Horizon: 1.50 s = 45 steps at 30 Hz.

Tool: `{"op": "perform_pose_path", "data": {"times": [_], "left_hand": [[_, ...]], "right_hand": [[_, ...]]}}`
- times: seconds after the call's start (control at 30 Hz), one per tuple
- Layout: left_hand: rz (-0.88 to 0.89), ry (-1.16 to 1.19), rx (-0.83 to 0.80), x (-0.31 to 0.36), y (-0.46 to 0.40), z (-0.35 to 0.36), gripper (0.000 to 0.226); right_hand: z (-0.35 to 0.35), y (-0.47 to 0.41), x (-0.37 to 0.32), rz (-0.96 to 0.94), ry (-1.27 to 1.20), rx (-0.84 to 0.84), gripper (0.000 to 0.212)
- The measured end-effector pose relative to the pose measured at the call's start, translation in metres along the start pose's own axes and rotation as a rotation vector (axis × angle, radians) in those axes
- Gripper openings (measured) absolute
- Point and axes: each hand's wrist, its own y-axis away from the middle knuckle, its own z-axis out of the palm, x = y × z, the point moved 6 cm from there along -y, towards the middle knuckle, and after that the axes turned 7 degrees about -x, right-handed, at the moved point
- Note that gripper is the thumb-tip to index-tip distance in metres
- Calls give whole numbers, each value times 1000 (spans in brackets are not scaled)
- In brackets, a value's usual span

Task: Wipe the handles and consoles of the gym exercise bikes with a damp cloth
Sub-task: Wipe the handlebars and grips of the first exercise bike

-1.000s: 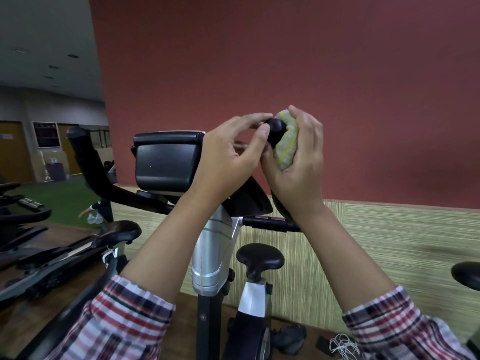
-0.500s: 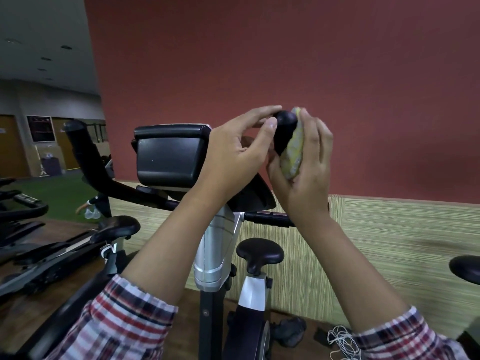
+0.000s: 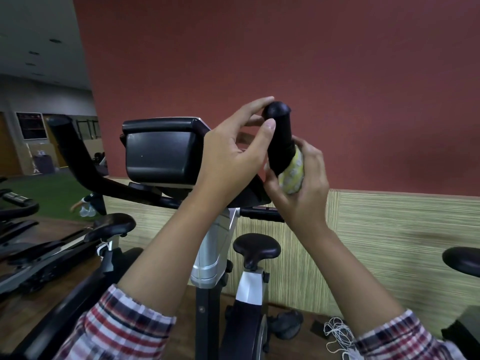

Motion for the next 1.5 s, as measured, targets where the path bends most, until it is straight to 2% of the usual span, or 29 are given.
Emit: {"op": "perform_pose_path", "data": {"times": [0.3,0.43,0.53,0.63,0.73,0.9,1.07,1.3,1.5], "left_hand": [[67,-98,143,3,-1,10,25],[82,-183,238,4,7,20,34],[92,-228,292,6,10,26,38],[73,-271,323,8,11,30,38],[34,-262,342,8,15,33,39],[-15,-253,373,11,18,36,40],[-59,-226,351,9,16,31,37],[-98,-223,315,9,17,28,38],[-127,-237,320,9,19,29,40]], "right_hand": [[-2,-20,0,-84,-175,-54,59],[1,-1,21,-87,-238,-147,61],[1,-11,17,-127,-228,-154,61],[5,-21,16,-118,-353,-220,64],[6,-10,26,-145,-377,-277,69],[6,0,34,-291,-359,-330,75],[6,-16,25,-265,-519,-383,80],[11,4,46,-374,-386,-279,71],[12,-11,36,-373,-510,-337,76]]}}
